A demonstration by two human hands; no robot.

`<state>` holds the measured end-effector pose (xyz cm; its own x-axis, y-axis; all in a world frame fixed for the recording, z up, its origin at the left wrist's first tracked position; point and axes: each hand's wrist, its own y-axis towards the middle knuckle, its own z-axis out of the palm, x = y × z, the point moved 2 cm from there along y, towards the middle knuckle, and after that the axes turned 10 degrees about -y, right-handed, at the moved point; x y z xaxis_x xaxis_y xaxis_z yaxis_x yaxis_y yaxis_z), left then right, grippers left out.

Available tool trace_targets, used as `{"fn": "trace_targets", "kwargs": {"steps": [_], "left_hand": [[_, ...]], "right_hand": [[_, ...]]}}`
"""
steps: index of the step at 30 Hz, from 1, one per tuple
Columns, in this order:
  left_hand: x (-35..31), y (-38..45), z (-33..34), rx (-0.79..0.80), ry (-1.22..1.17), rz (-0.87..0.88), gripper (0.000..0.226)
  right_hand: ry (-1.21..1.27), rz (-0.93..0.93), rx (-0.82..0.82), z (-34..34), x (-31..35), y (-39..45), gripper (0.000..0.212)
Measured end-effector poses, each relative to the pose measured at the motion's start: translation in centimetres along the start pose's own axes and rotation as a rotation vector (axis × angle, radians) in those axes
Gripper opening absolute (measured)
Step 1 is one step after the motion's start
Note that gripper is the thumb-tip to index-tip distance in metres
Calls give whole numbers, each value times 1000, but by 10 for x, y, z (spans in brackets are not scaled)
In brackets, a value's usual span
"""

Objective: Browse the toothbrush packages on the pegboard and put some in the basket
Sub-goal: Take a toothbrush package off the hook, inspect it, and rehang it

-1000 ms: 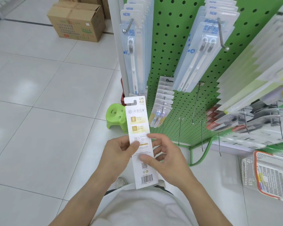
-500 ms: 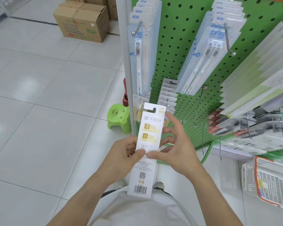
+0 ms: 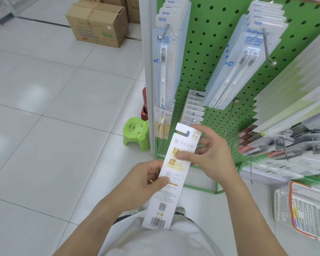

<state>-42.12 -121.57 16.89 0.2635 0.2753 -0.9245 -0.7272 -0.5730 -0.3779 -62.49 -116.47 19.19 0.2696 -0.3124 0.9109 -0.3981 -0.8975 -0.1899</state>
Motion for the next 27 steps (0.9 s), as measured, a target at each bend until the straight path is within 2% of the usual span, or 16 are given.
{"fn": "trace_targets", "kwargs": {"steps": [3,6,8,10,12,17,22,24,27], "left_hand": [[2,0,-3,12,1,-2,24],[3,-1,-4,21,-13,-6,24],[3,0,-4,21,-18,-4,24],[4,1,-5,15,-22,-6,24],[4,2,-8,13,-32,-9,23],[5,2,-10,15,-32,-10,23],[4,4,-12,-1,-21,-20,22],[4,4,-14,-17,-24,-24,22],[5,4,-14,-32,-12,-32,22]], "right_hand": [[122,4,-24,4,2,3,39],[75,-34,-150,7,-1,6,11],[-19,-58,-207,11,-4,8,10],[-91,-61,-194,18,-5,9,4],[-122,-63,-162,25,-6,7,16],[-146,-66,-88,35,-4,0,63],[-43,-35,-80,35,0,-3,88],[-33,-30,-115,43,-2,-7,89],[56,-34,-124,55,-11,-12,69]]}}
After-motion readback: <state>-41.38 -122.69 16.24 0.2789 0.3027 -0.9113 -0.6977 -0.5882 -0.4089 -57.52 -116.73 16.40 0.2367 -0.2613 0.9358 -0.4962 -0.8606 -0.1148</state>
